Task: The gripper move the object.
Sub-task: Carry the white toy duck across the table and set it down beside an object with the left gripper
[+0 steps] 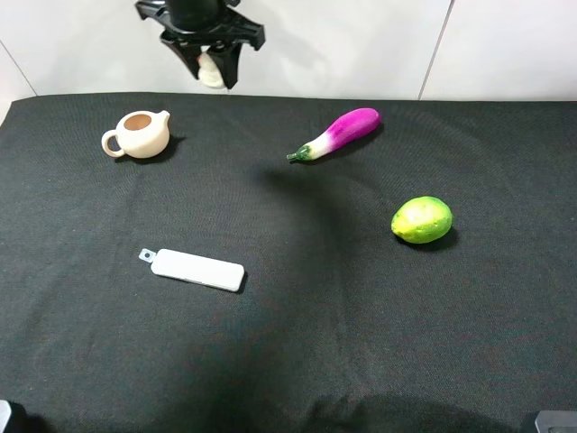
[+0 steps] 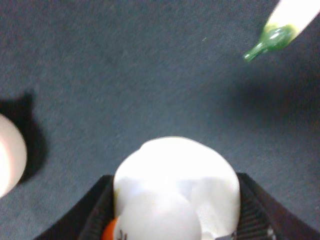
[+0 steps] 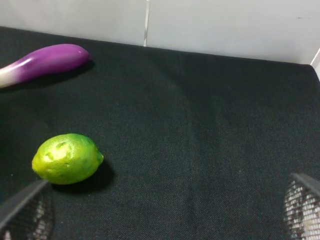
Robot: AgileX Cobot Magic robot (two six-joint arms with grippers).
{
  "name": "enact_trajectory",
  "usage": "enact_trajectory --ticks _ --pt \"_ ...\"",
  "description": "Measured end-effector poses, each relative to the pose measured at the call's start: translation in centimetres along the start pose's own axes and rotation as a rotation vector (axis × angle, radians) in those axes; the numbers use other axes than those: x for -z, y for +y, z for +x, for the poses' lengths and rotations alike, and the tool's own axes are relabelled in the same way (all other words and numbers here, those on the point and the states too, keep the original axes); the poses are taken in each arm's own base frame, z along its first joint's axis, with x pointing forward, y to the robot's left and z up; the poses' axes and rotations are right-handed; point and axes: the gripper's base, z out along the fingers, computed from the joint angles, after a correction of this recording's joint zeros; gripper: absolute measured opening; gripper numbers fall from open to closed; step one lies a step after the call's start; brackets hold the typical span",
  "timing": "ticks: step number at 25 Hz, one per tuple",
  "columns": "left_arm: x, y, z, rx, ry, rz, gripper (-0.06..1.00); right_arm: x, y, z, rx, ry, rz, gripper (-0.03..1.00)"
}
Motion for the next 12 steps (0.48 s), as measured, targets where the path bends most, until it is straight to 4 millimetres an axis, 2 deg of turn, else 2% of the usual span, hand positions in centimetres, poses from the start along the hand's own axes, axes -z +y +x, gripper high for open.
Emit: enact_trajectory --ticks 5,12 --pt "-0.7 2.6 2.1 0.053 0.075 -0.026 0.52 0.0 0.0 0.0 0.000 0.000 0.000 0.69" --pt "0.0 5.9 6.0 0.131 0.147 -0.045 0.52 0.0 0.0 0.0 0.000 0.000 0.000 0.69"
